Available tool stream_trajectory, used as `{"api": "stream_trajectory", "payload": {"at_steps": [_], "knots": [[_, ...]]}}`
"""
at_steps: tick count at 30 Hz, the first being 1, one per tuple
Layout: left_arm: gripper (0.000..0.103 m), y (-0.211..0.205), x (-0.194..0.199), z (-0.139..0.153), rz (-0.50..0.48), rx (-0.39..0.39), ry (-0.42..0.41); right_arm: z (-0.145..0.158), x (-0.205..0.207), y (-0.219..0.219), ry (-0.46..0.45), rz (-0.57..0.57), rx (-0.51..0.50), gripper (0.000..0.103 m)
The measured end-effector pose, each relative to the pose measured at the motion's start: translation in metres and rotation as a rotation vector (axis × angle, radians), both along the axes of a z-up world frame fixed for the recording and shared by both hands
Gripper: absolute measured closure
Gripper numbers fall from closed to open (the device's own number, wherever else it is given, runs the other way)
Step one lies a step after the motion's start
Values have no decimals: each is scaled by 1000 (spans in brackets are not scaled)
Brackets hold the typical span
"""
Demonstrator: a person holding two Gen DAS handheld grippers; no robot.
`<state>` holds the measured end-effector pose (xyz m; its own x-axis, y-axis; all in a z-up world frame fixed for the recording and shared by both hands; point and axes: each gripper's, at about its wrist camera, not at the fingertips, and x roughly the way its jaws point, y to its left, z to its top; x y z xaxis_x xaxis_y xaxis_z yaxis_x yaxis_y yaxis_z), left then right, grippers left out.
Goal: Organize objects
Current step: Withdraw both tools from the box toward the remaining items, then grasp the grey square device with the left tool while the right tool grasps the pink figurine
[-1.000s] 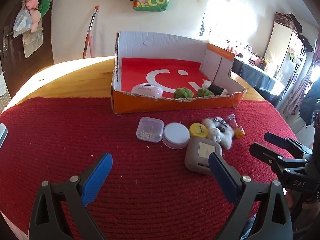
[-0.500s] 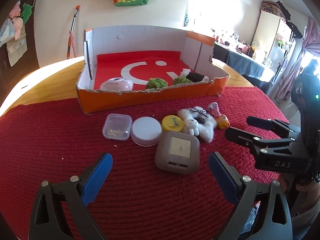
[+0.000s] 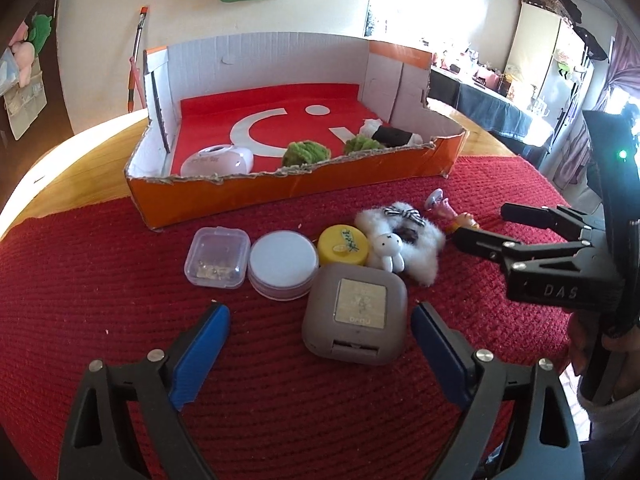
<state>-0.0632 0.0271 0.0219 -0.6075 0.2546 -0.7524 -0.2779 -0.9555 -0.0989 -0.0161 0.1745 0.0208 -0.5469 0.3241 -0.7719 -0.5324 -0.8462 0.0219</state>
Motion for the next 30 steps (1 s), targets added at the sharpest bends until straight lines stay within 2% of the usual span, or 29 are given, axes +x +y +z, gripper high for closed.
{"api": "stream_trajectory", "payload": {"at_steps": [7,8,12,14,19,21,30], "knots": [[22,7,-1,1,-27,0,3,0,-14,-5,-32,71,34,29],[24,8,-2,1,-35,0,3,1,-16,-6,-33,82,35,35],[26,12,-1,2,-45,-4,5,3,-23,-7,-34,110,32,45],[32,13,-1,2,-51,-3,5,3,-26,-7,-28,124,29,49],[48,18,0,3,-81,-3,6,2,-28,-12,-12,169,24,71],[49,19,1,3,-89,-6,8,2,-28,-15,-7,190,22,82],[50,21,6,7,-97,-6,21,5,-22,-13,26,188,-12,82]]}}
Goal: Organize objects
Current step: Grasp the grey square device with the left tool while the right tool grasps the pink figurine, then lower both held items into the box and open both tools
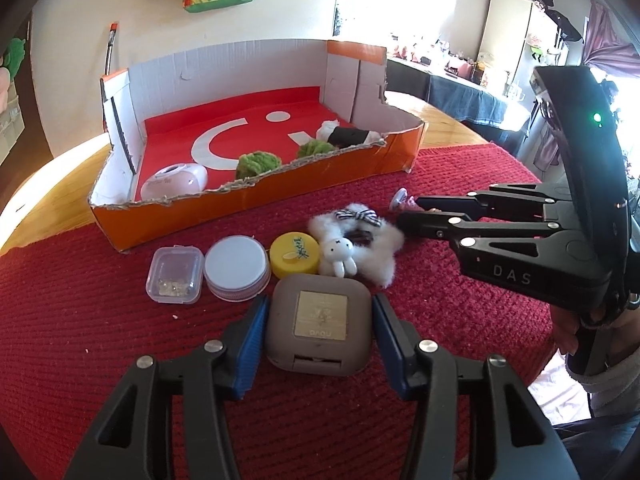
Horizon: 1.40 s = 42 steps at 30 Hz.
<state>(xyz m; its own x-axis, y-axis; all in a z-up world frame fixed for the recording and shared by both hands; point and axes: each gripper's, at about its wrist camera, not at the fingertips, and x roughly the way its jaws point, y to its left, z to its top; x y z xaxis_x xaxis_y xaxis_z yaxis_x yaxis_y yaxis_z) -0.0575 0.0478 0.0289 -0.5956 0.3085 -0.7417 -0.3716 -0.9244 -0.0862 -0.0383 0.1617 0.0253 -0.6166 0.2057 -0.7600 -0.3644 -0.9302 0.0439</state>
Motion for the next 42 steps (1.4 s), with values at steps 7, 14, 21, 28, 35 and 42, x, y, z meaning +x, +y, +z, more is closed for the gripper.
{"api": "stream_trajectory", "payload": {"at_steps": [7,14,21,28,35,42], "knots": [[50,-1,6,12,-3,-3,47,10,7,0,29,-9,-2,82],[50,-4,7,14,0,2,47,14,7,-4,29,-1,-1,82],[50,-6,8,19,0,8,62,17,7,-6,35,2,-12,82],[50,-11,6,36,-3,18,88,37,10,-10,75,19,-29,82],[50,-22,-8,60,3,54,106,69,3,-8,137,33,-26,82],[50,-33,-58,74,5,82,72,82,-35,15,139,63,-76,82]]}}
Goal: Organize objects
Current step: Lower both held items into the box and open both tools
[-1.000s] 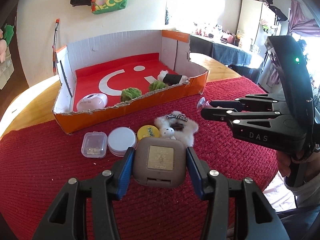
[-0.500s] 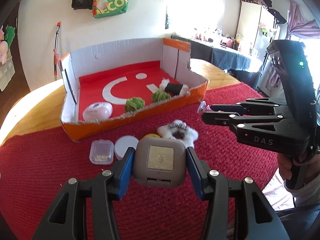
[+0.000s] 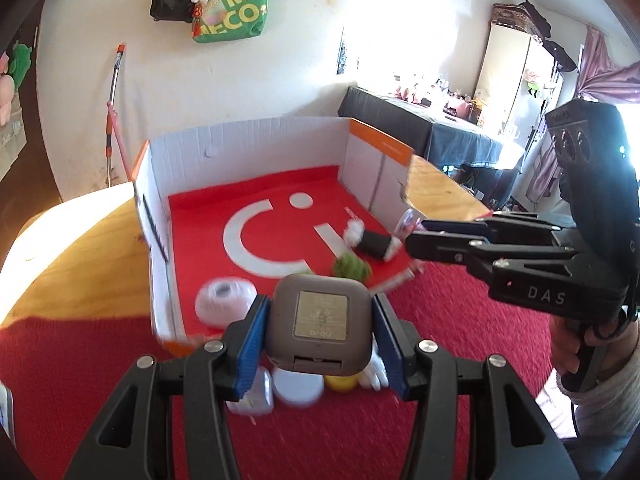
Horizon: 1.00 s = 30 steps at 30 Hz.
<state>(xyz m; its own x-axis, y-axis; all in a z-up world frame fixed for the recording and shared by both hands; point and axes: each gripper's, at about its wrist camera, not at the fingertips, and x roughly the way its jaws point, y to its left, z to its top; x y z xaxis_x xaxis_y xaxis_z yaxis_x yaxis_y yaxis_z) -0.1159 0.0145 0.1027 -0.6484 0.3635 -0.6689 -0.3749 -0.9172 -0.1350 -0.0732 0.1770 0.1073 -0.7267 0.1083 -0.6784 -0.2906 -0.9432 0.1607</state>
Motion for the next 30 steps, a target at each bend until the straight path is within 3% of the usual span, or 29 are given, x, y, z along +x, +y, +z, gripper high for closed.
{"api": "stream_trajectory", "payload": {"at_steps": [6,13,22,30], "knots": [[50,-2,-66,-8,20,-24,-87,-4,-58,32,-85,24,-43,82],[50,-13,-122,-37,55,6,-236,-34,-110,64,-240,17,-91,82],[50,-16,-147,-59,76,14,-310,-57,-134,77,-349,-6,-82,82],[50,-15,-152,-66,86,-14,-324,-65,-143,74,-398,6,-57,82]]}}
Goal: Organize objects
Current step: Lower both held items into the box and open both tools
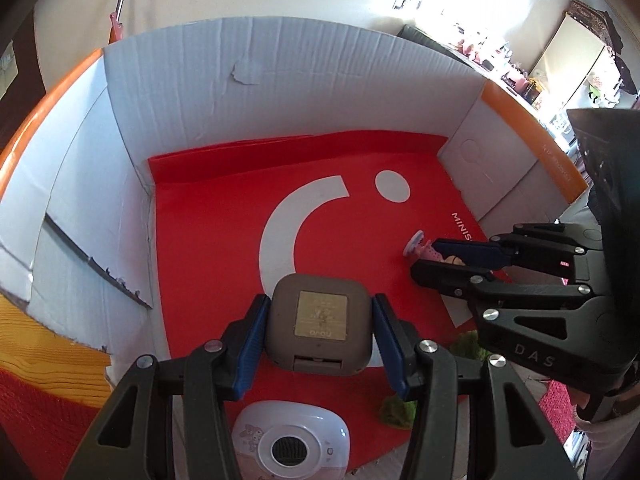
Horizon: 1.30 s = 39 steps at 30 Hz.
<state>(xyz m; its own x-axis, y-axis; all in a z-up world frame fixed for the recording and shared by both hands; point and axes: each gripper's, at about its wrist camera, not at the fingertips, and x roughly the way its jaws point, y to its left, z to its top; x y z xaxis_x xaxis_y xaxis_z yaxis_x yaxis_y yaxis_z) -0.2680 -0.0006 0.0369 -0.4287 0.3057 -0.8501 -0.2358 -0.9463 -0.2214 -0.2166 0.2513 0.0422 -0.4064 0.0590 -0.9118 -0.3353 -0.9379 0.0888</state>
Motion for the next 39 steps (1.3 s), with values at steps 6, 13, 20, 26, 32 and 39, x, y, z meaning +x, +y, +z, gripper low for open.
{"api": "stream_trajectory", "payload": {"at_steps": [6,13,20,26,32,39], "knots": [[49,3,3,0,-12,-27,-3,-1,0,-2,-5,8,8,82],[49,7,7,1,-35,-85,4,-2,3,-4,-11,17,23,81],[49,7,10,2,-38,-99,10,-4,-2,-10,-14,22,40,81],[49,5,9,3,-42,-100,5,-7,-6,-13,-16,23,41,81],[48,7,6,3,-45,-106,9,-8,-7,-15,-19,26,47,81],[46,10,4,3,-46,-107,10,-8,-2,-16,-22,28,54,81]]}}
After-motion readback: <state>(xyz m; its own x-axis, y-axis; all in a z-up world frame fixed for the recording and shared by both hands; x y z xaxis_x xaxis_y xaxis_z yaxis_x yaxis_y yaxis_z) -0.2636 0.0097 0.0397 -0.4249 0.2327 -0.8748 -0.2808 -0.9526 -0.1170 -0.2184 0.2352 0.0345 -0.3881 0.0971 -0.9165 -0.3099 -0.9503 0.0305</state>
